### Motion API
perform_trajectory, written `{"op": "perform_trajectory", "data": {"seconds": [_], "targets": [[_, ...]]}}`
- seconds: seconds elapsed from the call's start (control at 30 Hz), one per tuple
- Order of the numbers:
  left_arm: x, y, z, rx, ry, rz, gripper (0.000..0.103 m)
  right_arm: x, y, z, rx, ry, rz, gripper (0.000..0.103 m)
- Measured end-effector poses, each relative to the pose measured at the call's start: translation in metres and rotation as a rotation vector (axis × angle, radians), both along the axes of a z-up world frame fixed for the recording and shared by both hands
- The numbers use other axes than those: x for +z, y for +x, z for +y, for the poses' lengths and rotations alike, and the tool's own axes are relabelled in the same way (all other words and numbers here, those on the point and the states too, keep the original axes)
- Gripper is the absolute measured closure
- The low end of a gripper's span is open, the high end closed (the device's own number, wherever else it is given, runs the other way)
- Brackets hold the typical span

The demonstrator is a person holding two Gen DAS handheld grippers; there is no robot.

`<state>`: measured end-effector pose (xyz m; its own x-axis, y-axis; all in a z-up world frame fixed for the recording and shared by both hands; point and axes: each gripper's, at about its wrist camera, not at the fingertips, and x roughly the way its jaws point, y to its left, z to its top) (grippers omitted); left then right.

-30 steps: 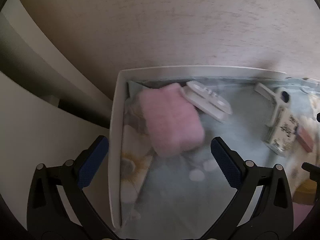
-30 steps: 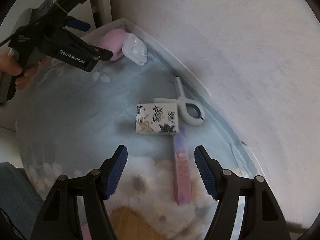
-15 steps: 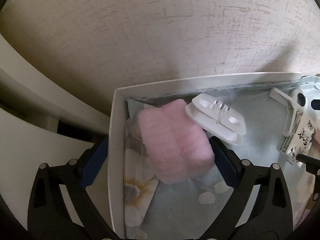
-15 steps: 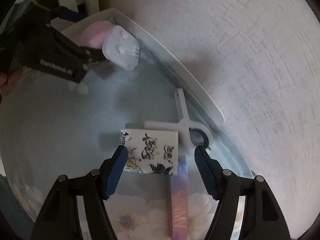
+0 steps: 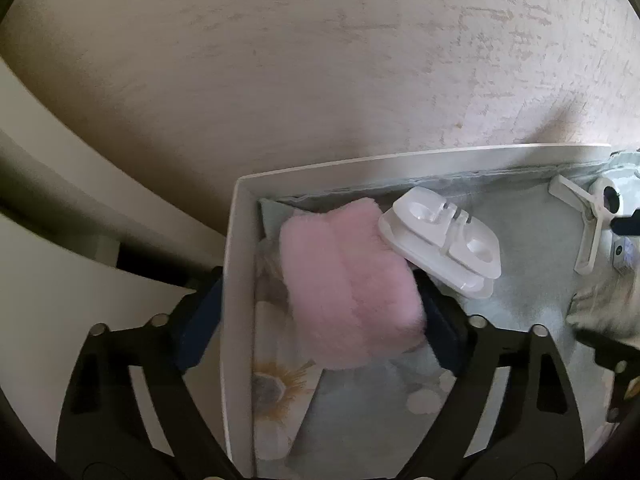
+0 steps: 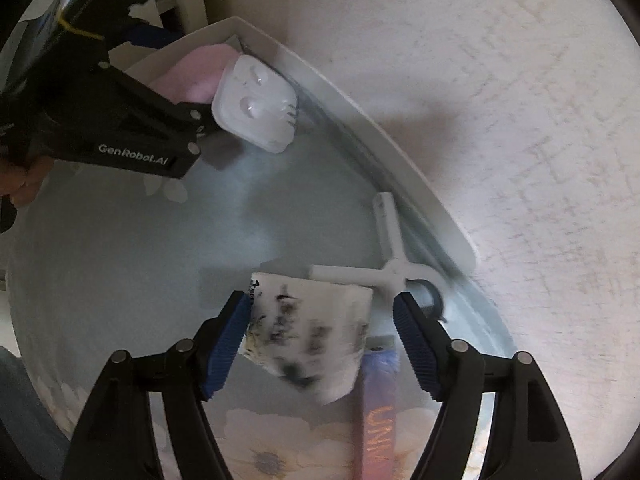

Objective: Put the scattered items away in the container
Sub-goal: 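Grasp the pink fuzzy pad with the left gripper while the right grasps the white printed box, then lift the pink pad and white printed box and carry both over the cardboard box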

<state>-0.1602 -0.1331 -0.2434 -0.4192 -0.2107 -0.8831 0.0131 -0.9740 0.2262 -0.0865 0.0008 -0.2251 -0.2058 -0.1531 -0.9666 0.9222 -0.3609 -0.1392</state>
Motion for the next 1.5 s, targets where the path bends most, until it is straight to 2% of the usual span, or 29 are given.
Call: {"op": "perform_trajectory", "data": {"seconds": [0.03,0.1,0.13,0.17,0.2,0.27,0.47,0.6,0.8,0.9,0.97,1.03,1.13,1.27,1.5], "targets": [[0.002,0.002,-0.003,0.007,-0.004,0.005,0.026,-0.004,0.001,-0.001,0.007,0.016,0.005,0.033],[0.005,0.006,-0.008,0.021,-0.008,0.012,0.044,-0.004,0.004,-0.001,0.019,0.002,0.004,0.038],[0.007,0.007,-0.012,0.027,0.002,0.014,0.046,-0.002,0.004,0.0,0.022,-0.011,-0.02,0.053],[0.01,0.009,-0.016,0.035,0.019,0.017,0.054,-0.001,0.004,0.0,0.024,-0.016,-0.046,0.069],[0.012,0.01,-0.02,0.046,0.02,0.019,0.061,0.0,0.004,0.0,0.023,-0.018,-0.062,0.075],[0.015,0.013,-0.028,0.06,0.066,0.014,0.063,0.002,0.003,0.0,0.021,-0.008,-0.048,0.084],[0.025,0.025,-0.036,0.083,0.073,0.03,0.078,0.023,0.0,0.0,-0.004,-0.064,-0.081,0.085],[0.03,0.032,-0.047,0.111,0.11,0.039,0.088,0.041,-0.006,0.002,-0.032,-0.122,-0.109,0.085],[0.044,0.047,-0.046,0.104,0.125,0.056,0.091,0.063,-0.009,0.002,-0.066,-0.155,-0.085,0.085],[0.055,0.057,-0.039,0.082,0.11,0.077,0.091,0.078,0.003,0.015,-0.08,-0.177,-0.072,0.085],[0.063,0.064,-0.034,0.065,0.113,0.089,0.091,0.079,-0.002,0.046,-0.089,-0.192,-0.062,0.085],[0.068,0.069,-0.031,0.056,0.12,0.094,0.092,0.086,-0.015,0.045,-0.096,-0.2,-0.05,0.085],[0.079,0.078,-0.026,0.046,0.145,0.103,0.092,0.092,0.002,0.051,-0.111,-0.219,-0.038,0.085],[0.107,0.102,-0.02,0.044,0.149,0.142,0.092,0.098,0.008,0.053,-0.136,-0.251,-0.024,0.085],[0.169,0.171,-0.021,0.09,0.176,0.239,0.092,0.139,0.028,0.091,-0.168,-0.322,0.007,0.085]]}}
